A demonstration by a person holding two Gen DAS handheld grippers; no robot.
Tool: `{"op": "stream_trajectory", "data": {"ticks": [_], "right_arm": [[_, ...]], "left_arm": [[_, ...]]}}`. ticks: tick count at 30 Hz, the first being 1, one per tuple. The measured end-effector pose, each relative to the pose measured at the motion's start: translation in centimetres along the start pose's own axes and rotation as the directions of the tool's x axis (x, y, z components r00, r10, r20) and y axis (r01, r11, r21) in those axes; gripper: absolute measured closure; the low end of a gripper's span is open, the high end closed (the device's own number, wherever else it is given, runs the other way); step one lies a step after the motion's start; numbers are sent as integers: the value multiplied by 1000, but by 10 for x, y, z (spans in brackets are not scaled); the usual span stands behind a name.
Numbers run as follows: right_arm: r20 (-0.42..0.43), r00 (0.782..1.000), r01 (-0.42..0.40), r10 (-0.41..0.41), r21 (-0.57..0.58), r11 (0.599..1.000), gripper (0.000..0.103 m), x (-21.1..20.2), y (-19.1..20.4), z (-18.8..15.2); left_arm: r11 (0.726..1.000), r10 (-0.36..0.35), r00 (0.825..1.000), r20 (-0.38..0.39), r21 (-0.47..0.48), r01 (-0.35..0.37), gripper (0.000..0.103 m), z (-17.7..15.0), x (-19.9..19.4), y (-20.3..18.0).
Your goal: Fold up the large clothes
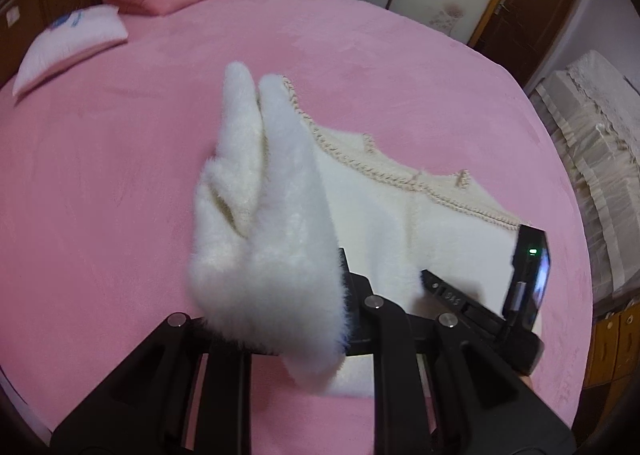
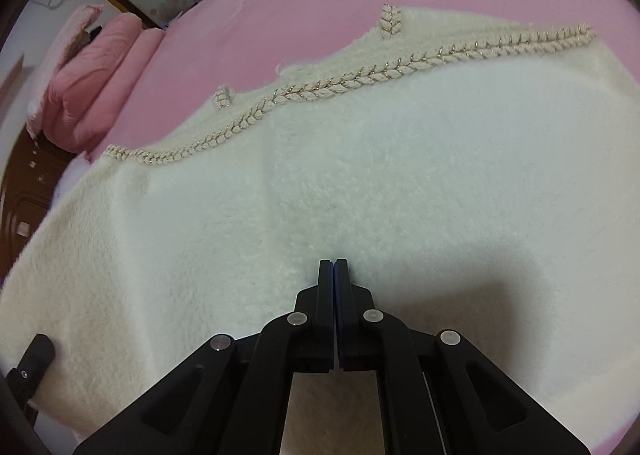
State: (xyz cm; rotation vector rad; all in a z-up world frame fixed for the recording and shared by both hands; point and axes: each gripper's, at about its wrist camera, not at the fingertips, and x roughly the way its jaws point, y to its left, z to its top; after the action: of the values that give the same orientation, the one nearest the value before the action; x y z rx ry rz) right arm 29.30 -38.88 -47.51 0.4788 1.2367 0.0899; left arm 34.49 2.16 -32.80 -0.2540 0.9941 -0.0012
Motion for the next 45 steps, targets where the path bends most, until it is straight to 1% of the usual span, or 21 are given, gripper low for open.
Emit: {"op": "stream_trajectory", "data": {"ticks": [3, 6, 9, 10, 14, 18, 20, 22, 23, 26, 27, 30, 33, 35, 36, 37, 39, 40, 42, 43, 45], "right_arm": [[-33, 999, -35, 34, -43, 998, 103, -1, -5, 2], [-91, 993, -73, 69, -38, 997, 103, -5, -14, 6], [-150, 987, -70, 60, -63, 996, 103, -9, -28, 4], [-169, 983, -87, 75, -66, 994, 103, -11, -34, 1], [-254, 952, -189, 173, -37, 981, 103, -16, -65, -6], [-292, 914, -283, 280, 36, 959, 103, -16, -90, -10], [-301, 900, -309, 314, 65, 949, 103, -17, -96, -11], [-308, 890, -324, 336, 91, 942, 103, -18, -101, -12], [-315, 883, -330, 348, 113, 937, 103, -18, -104, -12], [-333, 846, -360, 416, 218, 907, 103, -22, -120, -7], [-333, 843, -369, 423, 216, 904, 103, -26, -123, -2], [-281, 867, -373, 411, 179, 910, 103, -46, -138, 30], [-189, 919, -329, 346, 113, 937, 103, -75, -157, 73], [-108, 937, -323, 331, 88, 942, 103, -99, -173, 95], [-60, 947, -312, 317, 79, 947, 103, -114, -183, 105], [-32, 959, -280, 282, 64, 958, 103, -125, -192, 111], [-19, 980, -198, 199, 24, 980, 103, -142, -210, 116], [-12, 983, -182, 183, 17, 983, 103, -148, -218, 115], [14, 988, -156, 156, 35, 987, 103, -161, -237, 106], [22, 989, -146, 145, 64, 987, 103, -168, -247, 102], [23, 991, -136, 134, 155, 979, 101, -182, -264, 88]], "left_arm": [[1000, -13, 999, 31, 26, 12, 89, -2, -24, -36], [998, -50, 997, 55, 49, 47, 89, -6, -46, -72], [993, -99, 993, 69, 75, 93, 90, -16, -67, -118], [991, -110, 991, 69, 85, 104, 90, -20, -72, -131], [983, -132, 990, 51, 136, 124, 90, -39, -79, -183], [976, -136, 991, 14, 176, 131, 90, -56, -79, -224], [967, -136, 991, -11, 217, 135, 90, -68, -79, -246], [953, -136, 990, -31, 270, 139, 91, -82, -83, -269], [945, -125, 992, -23, 302, 126, 91, -88, -86, -278], [916, -110, 994, 14, 390, 96, 90, -106, -99, -305], [909, -111, 994, 23, 406, 92, 90, -111, -103, -310], [893, -147, 988, 47, 436, 112, 90, -125, -117, -332], [872, -178, 984, 27, 467, 145, 90, -130, -118, -356], [874, -202, 979, -24, 447, 192, 90, -135, -104, -366], [878, -229, 972, -55, 419, 230, 90, -140, -94, -368], [881, -253, 963, -87, 391, 267, 90, -144, -78, -364], [881, -283, 946, -159, 346, 322, 90, -155, -50, -360], [882, -281, 939, -200, 332, 335, 90, -165, -30, -358], [880, -228, 943, -243, 364, 306, 88, -190, -9, -363], [870, -170, 948, -270, 412, 273, 85, -208, 4, -368], [841, -91, 943, -319, 483, 245, 79, -230, 19, -373]]}}
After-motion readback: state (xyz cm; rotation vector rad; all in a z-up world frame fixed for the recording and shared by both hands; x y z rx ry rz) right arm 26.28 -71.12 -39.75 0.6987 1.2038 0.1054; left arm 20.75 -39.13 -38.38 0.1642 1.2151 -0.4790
